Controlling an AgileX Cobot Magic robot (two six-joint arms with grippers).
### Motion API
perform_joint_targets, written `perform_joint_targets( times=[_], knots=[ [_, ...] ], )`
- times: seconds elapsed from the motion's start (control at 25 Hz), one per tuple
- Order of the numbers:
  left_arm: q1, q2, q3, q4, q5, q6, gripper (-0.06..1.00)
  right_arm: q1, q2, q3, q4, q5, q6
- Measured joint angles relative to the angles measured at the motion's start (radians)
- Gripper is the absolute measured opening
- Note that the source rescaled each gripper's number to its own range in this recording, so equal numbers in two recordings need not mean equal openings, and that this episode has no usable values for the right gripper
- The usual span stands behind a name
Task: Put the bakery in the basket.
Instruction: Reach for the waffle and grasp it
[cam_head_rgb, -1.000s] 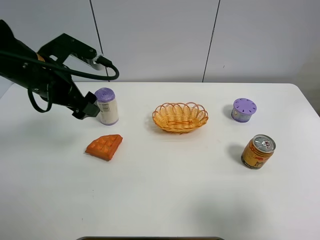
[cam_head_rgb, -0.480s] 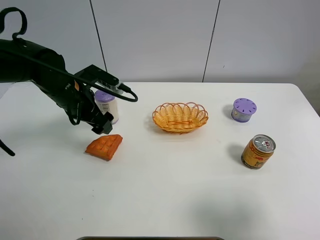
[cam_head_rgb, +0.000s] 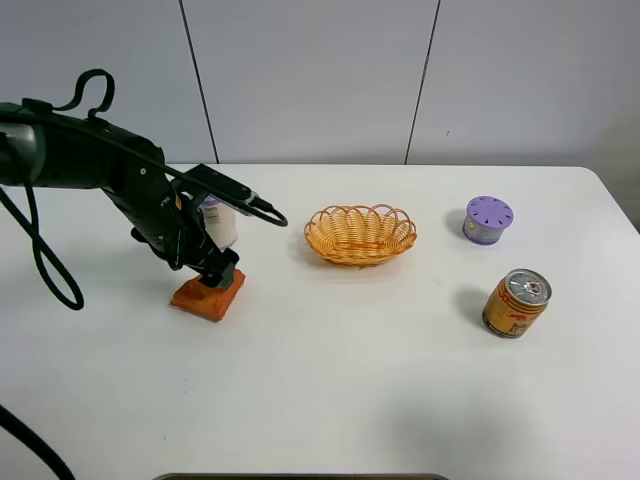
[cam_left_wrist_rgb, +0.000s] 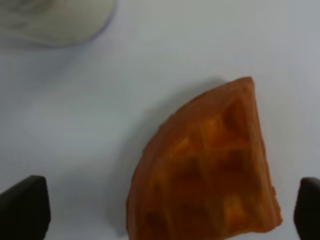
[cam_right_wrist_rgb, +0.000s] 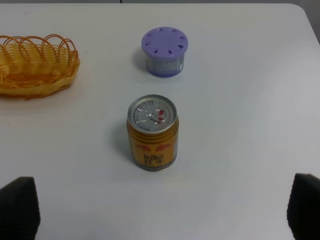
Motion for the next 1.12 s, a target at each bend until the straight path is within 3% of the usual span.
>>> perform_joint_targets(
  times=[1.12],
  knots=[
    [0.000, 0.171, -0.003, -0.034, -0.113, -0.003, 1.00, 0.000, 0.000, 0.000, 0.000, 0.000, 0.000]
  ],
)
